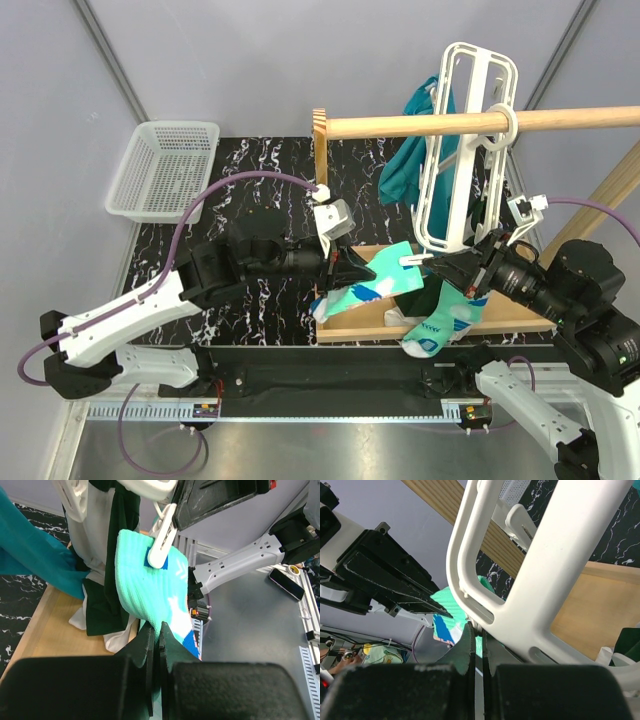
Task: Clip the socks to the hanger
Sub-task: Clamp the sock onto the hanger.
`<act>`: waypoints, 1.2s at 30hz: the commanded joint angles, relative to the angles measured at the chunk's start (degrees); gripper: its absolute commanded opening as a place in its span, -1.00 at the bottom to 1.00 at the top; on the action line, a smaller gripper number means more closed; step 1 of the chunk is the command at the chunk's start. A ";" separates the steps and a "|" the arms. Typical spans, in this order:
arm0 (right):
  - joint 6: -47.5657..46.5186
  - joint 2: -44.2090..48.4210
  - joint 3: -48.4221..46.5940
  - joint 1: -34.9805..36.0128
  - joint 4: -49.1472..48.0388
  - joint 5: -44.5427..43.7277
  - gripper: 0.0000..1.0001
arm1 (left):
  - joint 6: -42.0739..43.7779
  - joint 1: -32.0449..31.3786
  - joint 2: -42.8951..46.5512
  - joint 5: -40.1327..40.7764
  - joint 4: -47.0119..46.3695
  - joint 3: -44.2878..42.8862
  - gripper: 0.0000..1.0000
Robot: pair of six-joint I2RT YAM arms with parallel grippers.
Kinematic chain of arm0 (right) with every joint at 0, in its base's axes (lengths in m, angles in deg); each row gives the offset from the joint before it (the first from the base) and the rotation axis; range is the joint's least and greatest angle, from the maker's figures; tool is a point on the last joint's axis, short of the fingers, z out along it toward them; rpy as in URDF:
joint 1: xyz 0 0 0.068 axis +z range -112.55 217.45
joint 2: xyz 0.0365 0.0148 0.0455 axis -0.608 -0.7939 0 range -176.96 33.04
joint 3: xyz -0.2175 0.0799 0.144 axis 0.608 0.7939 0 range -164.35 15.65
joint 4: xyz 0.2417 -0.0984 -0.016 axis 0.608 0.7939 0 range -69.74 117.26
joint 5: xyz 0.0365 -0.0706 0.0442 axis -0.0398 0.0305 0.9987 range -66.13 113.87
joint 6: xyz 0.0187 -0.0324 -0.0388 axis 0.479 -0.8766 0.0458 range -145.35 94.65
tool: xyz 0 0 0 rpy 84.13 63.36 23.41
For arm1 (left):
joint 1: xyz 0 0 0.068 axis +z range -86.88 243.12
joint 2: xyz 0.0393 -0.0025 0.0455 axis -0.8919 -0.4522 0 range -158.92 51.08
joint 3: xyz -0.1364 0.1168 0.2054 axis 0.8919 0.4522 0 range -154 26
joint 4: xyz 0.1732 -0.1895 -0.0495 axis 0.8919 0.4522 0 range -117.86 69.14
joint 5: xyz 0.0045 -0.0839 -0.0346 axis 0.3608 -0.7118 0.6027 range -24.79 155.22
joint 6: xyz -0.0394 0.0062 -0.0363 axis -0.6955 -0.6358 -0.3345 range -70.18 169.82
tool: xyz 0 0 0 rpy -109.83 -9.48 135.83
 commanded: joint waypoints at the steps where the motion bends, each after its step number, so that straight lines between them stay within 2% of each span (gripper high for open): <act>1: 0.36 -0.01 0.17 -0.01 1.27 3.82 -1.00 | 1.16 -0.29 -0.51 0.37 -4.28 -4.10 -1.00; 14: 0.63 0.69 0.34 0.08 -0.22 5.05 -1.00 | 1.25 -0.47 -1.22 1.16 -3.57 -4.55 -1.00; 18: 0.71 1.40 0.70 -0.01 -1.27 4.35 -0.74 | 1.07 -0.82 -1.92 1.16 -2.70 -5.60 -1.00; 20: 0.19 1.22 0.70 -0.01 -1.19 4.00 -0.53 | 1.07 -1.08 -1.74 1.16 -2.87 -5.69 -1.00; 32: 0.54 1.22 0.35 -0.09 -0.84 3.03 0.07 | 0.81 -1.34 -1.48 0.99 -2.61 -6.21 -1.00; 33: 0.54 1.22 0.17 -0.01 -0.66 3.03 0.20 | 0.72 -1.34 -1.48 1.25 -2.52 -6.13 -1.00; 36: 0.28 1.13 -0.36 -0.01 -0.22 2.77 0.36 | 0.63 -1.34 -1.22 1.60 -2.61 -6.30 -1.00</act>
